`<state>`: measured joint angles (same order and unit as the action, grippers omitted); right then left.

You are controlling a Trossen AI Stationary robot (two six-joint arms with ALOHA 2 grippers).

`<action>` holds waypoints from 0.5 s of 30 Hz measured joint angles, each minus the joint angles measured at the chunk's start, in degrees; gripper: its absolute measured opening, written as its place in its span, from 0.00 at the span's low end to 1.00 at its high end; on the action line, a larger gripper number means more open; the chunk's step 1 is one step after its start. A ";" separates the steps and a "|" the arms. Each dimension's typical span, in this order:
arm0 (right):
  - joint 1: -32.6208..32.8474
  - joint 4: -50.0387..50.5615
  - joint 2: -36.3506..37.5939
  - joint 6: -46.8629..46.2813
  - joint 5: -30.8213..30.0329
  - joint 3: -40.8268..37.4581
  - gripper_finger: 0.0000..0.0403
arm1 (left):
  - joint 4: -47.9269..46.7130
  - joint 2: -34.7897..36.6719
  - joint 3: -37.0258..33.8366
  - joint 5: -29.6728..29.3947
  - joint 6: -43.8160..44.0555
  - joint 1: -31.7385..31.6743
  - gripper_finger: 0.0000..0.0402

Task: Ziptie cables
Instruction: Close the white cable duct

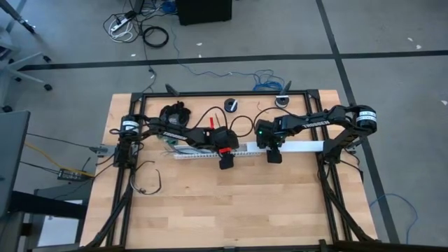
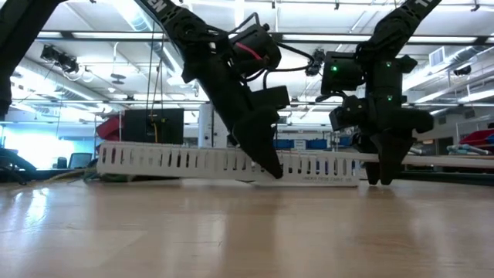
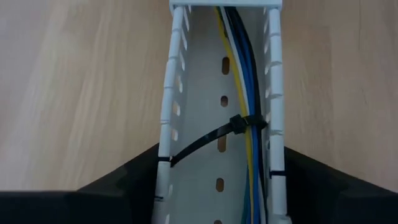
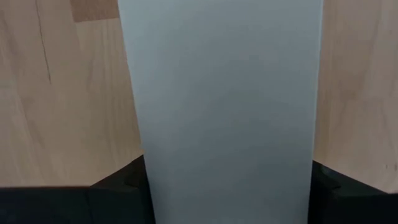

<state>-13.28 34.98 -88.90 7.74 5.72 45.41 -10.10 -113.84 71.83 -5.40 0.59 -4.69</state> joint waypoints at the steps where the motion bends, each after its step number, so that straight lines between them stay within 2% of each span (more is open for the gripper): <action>1: 0.02 0.02 0.00 0.05 0.02 0.00 0.55 | 0.10 0.00 0.00 0.33 -0.05 0.00 0.62; 15: 0.07 1.41 -0.02 1.00 0.09 1.38 0.54 | 3.52 -0.69 -0.07 0.64 -0.56 0.46 0.62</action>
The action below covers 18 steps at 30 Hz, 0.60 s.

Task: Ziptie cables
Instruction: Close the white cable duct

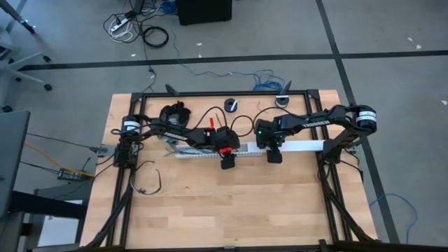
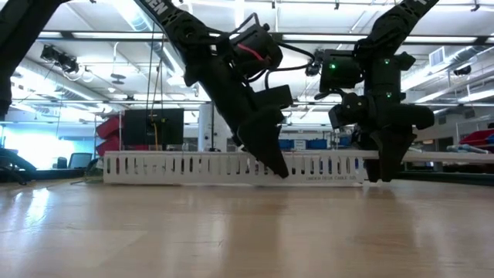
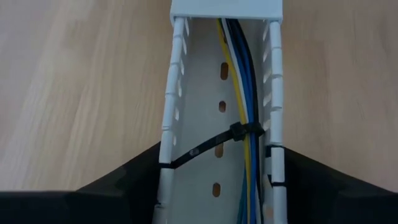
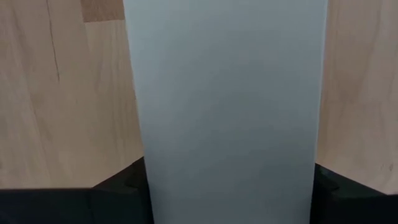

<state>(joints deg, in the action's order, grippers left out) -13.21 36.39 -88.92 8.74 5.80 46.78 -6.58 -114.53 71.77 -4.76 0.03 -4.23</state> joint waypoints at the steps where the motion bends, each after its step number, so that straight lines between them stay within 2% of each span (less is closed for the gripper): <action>1: 0.00 -0.08 -0.02 0.08 -0.02 0.02 0.54 | 0.09 -0.09 0.00 0.08 -0.01 -0.01 0.62; 12: 0.03 -0.08 -0.02 -0.20 -0.02 0.15 0.54 | 1.08 -0.10 0.00 0.33 -0.63 0.02 0.62; 18: 0.02 0.02 -0.02 -0.66 -0.03 0.39 0.55 | 2.15 -0.08 0.39 0.36 -2.75 0.04 0.68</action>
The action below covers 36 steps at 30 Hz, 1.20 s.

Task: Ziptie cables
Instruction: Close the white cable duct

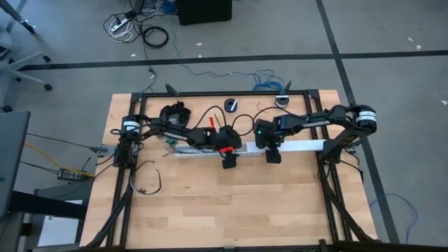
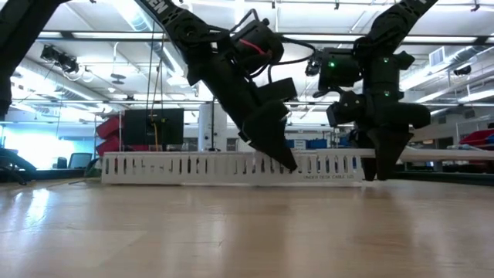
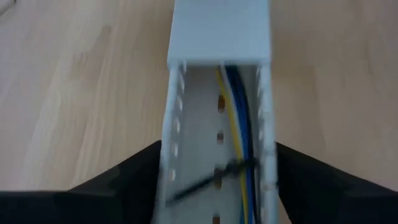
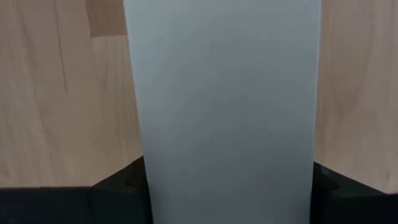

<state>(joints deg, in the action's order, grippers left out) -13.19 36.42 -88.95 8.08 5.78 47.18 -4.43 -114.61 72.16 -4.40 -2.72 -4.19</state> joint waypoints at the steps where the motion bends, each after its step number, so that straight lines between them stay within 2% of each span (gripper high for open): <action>1: 0.00 -0.08 0.00 -0.13 0.02 0.04 0.55 | 0.05 0.08 0.06 0.21 -0.02 0.02 0.69; 7: 0.00 0.63 0.00 -0.24 -0.08 0.04 0.54 | -3.24 0.46 0.05 0.41 -0.13 0.03 0.75; 15: -0.04 1.57 0.00 -0.63 -0.13 -0.02 0.56 | -9.21 0.44 -0.06 0.61 -0.08 -0.20 0.75; 36: -0.04 1.16 0.00 -0.53 -0.13 -0.17 0.55 | 3.49 0.00 -0.19 0.67 -0.62 0.50 0.75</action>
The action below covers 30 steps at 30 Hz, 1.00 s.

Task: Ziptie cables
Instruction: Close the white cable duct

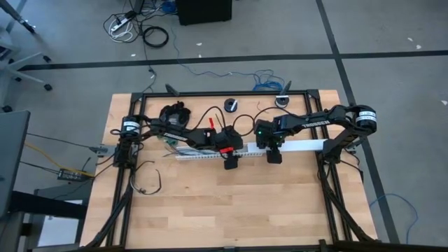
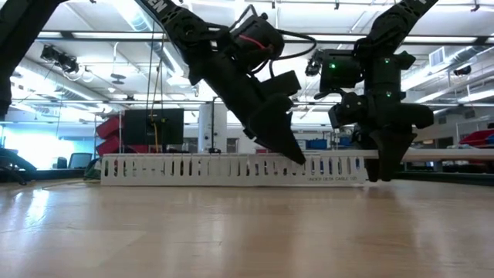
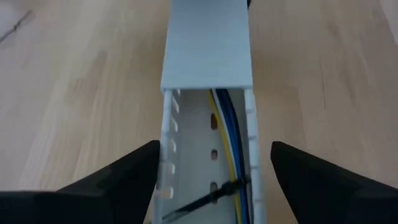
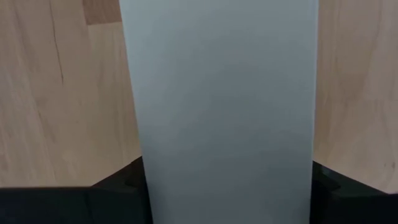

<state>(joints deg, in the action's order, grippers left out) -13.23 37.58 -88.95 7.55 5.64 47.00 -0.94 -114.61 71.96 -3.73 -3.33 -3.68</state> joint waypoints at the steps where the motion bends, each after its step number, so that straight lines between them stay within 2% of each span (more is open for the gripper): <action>1: 0.00 -0.04 0.00 -0.02 -0.04 0.00 0.55 | 0.36 0.00 0.00 -0.09 0.08 0.01 0.75; 15: -0.01 -0.92 -0.02 -0.20 -0.04 -0.02 0.55 | 3.44 -1.86 0.00 -1.78 0.53 0.02 0.74; 30: 0.00 -0.91 -0.02 -0.24 -0.01 -0.02 0.56 | 4.89 -1.86 -0.02 -2.08 0.55 0.02 0.65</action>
<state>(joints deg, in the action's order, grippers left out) -13.24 36.67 -88.97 7.31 5.63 46.98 3.95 -116.46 71.94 -5.81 -2.79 -3.66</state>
